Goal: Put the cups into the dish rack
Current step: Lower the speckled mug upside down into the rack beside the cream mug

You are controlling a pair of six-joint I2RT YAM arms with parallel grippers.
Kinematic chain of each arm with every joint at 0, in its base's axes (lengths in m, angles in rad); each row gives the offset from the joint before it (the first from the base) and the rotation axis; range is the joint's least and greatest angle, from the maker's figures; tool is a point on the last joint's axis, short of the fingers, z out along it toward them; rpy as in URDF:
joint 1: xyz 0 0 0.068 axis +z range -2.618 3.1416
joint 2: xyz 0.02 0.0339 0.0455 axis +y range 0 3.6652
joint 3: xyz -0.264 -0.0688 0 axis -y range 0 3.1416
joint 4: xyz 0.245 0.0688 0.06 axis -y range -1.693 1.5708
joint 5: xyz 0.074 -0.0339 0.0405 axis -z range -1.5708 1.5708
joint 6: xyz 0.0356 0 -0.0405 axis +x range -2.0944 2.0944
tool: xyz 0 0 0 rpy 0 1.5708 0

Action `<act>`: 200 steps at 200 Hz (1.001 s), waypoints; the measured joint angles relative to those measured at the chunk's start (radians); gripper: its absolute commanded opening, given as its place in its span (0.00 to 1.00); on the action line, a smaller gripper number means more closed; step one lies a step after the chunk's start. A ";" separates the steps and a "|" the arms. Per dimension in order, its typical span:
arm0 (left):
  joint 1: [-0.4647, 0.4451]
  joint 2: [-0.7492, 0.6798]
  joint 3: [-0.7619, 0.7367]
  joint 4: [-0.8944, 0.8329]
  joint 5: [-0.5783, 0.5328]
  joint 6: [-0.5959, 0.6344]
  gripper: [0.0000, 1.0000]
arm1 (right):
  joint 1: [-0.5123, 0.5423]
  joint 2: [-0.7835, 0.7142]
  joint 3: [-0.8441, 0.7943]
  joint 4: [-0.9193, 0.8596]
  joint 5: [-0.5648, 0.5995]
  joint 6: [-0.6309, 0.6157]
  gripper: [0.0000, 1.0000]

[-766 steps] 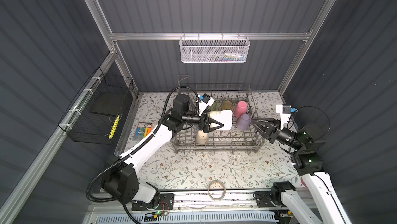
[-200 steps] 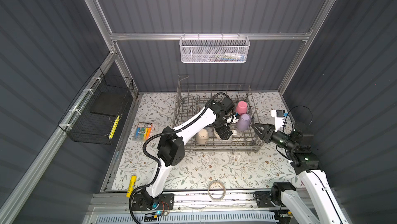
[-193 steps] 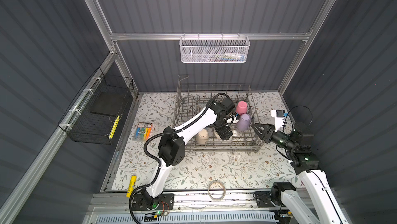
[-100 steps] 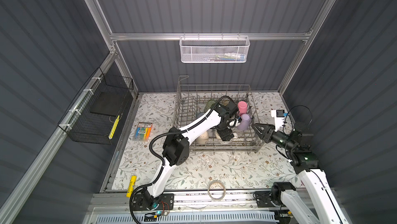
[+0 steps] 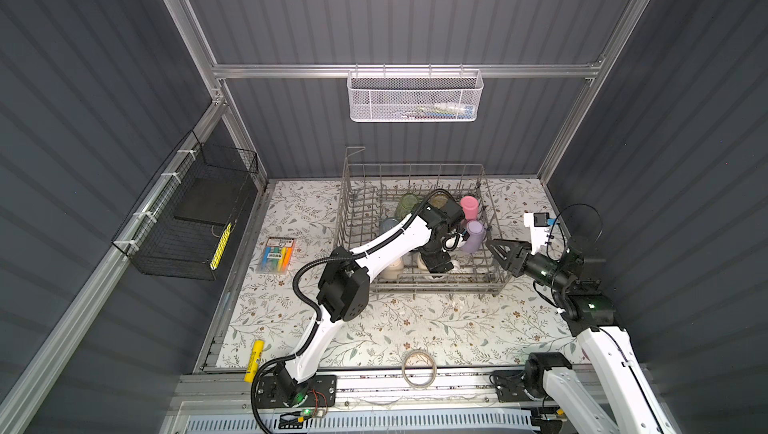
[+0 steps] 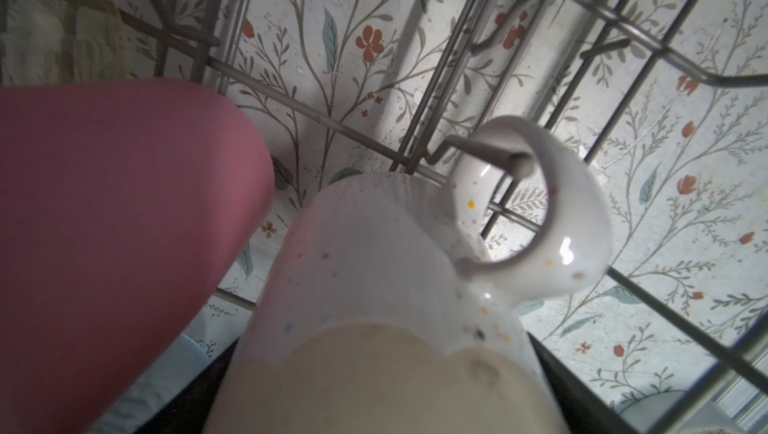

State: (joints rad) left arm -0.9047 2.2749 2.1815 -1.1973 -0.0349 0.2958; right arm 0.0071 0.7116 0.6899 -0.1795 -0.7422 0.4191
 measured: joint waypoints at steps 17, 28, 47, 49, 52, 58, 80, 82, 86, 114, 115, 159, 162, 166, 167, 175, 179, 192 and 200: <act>-0.005 0.006 0.005 -0.006 -0.013 0.000 0.29 | 0.000 0.001 0.000 0.000 -0.001 0.000 0.40; -0.008 0.009 0.007 -0.010 -0.020 0.000 0.33 | 0.000 0.002 0.000 0.000 -0.003 0.000 0.40; -0.013 0.014 0.008 -0.014 -0.034 0.000 0.41 | 0.000 0.003 0.000 0.000 -0.003 0.000 0.41; -0.014 0.014 0.008 -0.014 -0.035 0.000 0.42 | 0.000 0.003 0.000 0.000 -0.003 0.000 0.41; -0.016 0.015 0.008 -0.015 -0.037 0.000 0.44 | 0.000 0.003 0.000 0.000 -0.003 0.000 0.41; -0.016 0.018 0.008 -0.016 -0.042 0.000 0.47 | 0.000 0.003 0.000 0.000 -0.003 0.000 0.41; -0.019 0.021 0.009 -0.019 -0.048 0.000 0.59 | 0.000 0.004 0.000 -0.001 -0.003 0.000 0.41; -0.019 0.021 0.009 -0.019 -0.048 0.000 0.60 | 0.000 0.004 0.000 0.000 -0.003 0.000 0.41; -0.019 0.021 0.009 -0.019 -0.049 0.000 0.61 | 0.000 0.004 0.000 0.000 -0.003 0.000 0.41; -0.019 0.021 0.009 -0.019 -0.049 0.000 0.71 | 0.000 0.004 0.000 -0.001 -0.003 0.000 0.41; -0.019 0.021 0.009 -0.019 -0.049 0.000 0.71 | 0.000 0.004 0.000 -0.001 -0.003 0.000 0.41; -0.020 0.021 0.009 -0.019 -0.051 0.000 0.82 | -0.001 0.004 0.000 -0.001 -0.003 0.000 0.42; -0.020 0.021 0.009 -0.019 -0.051 0.000 0.83 | -0.001 0.004 0.000 -0.001 -0.003 0.000 0.42; -0.020 0.021 0.009 -0.019 -0.051 0.000 0.83 | -0.001 0.004 0.000 -0.001 -0.003 0.000 0.42; -0.020 0.021 0.009 -0.019 -0.051 0.000 0.83 | -0.001 0.004 0.000 -0.001 -0.003 0.000 0.42; -0.020 0.021 0.009 -0.019 -0.051 0.000 0.85 | -0.001 0.004 0.000 -0.001 -0.003 0.000 0.42; -0.020 0.021 0.009 -0.019 -0.051 0.000 0.85 | -0.001 0.004 0.000 -0.001 -0.003 0.000 0.42; -0.023 0.021 0.009 -0.019 -0.052 0.000 0.87 | -0.001 0.004 0.000 -0.001 -0.003 0.000 0.42; -0.023 0.021 0.009 -0.019 -0.053 -0.001 0.89 | -0.001 0.004 0.000 -0.001 -0.003 0.000 0.42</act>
State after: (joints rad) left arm -0.9279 2.2959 2.1906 -1.2167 -0.0875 0.2951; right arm 0.0059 0.7155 0.6899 -0.1802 -0.7456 0.4191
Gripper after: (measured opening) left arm 0.924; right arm 0.423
